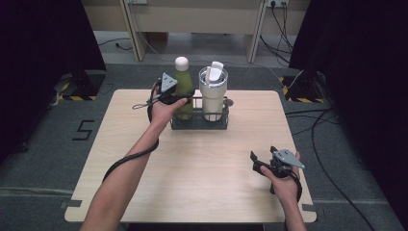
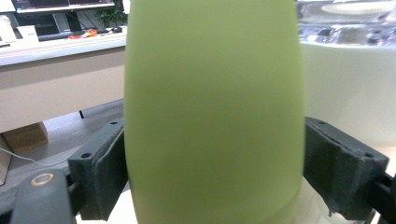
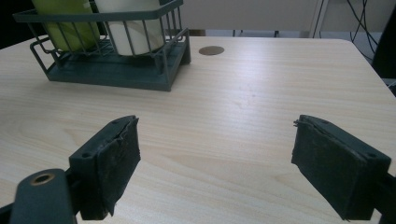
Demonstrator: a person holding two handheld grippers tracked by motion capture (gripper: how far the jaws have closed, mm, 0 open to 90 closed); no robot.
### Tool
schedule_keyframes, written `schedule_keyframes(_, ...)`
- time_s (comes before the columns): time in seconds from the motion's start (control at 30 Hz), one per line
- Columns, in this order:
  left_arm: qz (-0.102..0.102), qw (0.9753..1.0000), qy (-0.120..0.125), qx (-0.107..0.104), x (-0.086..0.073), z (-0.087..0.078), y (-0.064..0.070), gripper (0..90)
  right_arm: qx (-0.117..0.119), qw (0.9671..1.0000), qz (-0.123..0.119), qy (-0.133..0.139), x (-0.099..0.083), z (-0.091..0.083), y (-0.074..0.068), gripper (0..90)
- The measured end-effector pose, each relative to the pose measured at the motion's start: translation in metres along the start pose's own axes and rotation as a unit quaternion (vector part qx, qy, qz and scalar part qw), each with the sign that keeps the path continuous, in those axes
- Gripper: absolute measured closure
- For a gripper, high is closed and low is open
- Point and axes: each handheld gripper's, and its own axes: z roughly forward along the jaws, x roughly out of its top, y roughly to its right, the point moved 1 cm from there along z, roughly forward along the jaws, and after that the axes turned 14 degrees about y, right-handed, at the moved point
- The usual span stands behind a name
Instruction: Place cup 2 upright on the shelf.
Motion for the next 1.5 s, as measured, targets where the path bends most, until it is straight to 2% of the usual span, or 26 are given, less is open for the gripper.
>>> schedule_keyframes(0.27,0.002,1.0000,-0.003,-0.001,0.002,-0.008,-0.001,14.3,0.001,1.0000,0.000,-0.001,0.000,0.000,0.000,15.0)
schedule_keyframes(0.47,0.010,0.9999,-0.004,-0.012,0.006,-0.022,-0.001,14.3,0.001,1.0000,-0.002,-0.002,0.000,0.000,0.000,15.0)
schedule_keyframes(0.83,0.009,0.9998,0.002,-0.020,0.010,-0.043,0.001,14.3,0.000,1.0000,-0.004,-0.002,0.000,0.000,0.000,14.9)
schedule_keyframes(1.5,0.009,0.9998,0.006,-0.016,0.007,-0.084,-0.003,14.3,-0.002,1.0000,-0.006,-0.002,0.000,-0.001,0.000,15.0)
